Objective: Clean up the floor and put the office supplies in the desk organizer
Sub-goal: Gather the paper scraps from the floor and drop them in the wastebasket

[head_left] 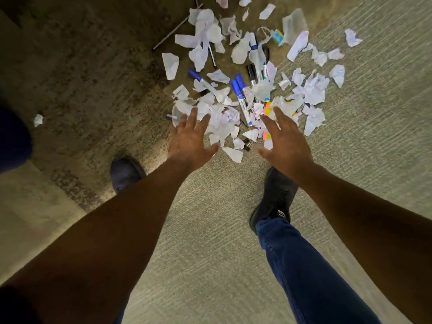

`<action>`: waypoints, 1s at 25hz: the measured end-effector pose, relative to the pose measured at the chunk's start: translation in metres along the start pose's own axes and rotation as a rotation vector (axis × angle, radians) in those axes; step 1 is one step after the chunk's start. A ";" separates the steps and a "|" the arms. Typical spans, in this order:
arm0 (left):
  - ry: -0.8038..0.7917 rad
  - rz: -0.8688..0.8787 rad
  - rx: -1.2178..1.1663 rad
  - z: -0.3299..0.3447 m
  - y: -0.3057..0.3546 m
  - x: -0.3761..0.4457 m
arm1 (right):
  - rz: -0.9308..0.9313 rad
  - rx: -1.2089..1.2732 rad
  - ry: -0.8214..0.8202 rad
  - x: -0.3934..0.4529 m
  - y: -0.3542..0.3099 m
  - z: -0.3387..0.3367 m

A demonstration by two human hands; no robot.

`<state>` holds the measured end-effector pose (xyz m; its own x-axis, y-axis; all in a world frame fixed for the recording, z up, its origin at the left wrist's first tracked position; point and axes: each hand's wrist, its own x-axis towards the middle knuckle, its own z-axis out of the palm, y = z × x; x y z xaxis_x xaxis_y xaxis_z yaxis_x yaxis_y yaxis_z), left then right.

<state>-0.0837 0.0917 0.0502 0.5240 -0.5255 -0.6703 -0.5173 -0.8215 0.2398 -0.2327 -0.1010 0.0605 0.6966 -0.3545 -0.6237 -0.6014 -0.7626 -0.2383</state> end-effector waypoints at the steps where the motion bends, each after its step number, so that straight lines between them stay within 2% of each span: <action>1: -0.002 -0.016 0.021 0.006 0.000 0.011 | -0.004 -0.014 -0.008 0.007 0.006 0.004; 4: -0.040 -0.065 0.125 0.021 0.002 0.040 | -0.010 -0.120 -0.042 0.027 0.021 0.015; 7: -0.059 -0.070 0.124 0.034 0.004 0.063 | 0.012 -0.188 -0.084 0.049 0.028 0.021; 15: 0.121 -0.002 0.076 0.046 0.028 0.085 | -0.066 -0.188 -0.029 0.101 0.018 0.021; 21: 0.128 0.091 0.034 0.038 0.029 0.087 | -0.180 -0.231 -0.015 0.104 0.017 0.021; 25: 0.196 0.111 -0.113 0.034 0.029 0.079 | -0.220 -0.159 0.021 0.099 0.021 0.023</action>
<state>-0.0806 0.0335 -0.0197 0.5951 -0.6375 -0.4894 -0.5059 -0.7703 0.3882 -0.1855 -0.1400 -0.0239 0.8125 -0.1810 -0.5542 -0.3671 -0.8973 -0.2451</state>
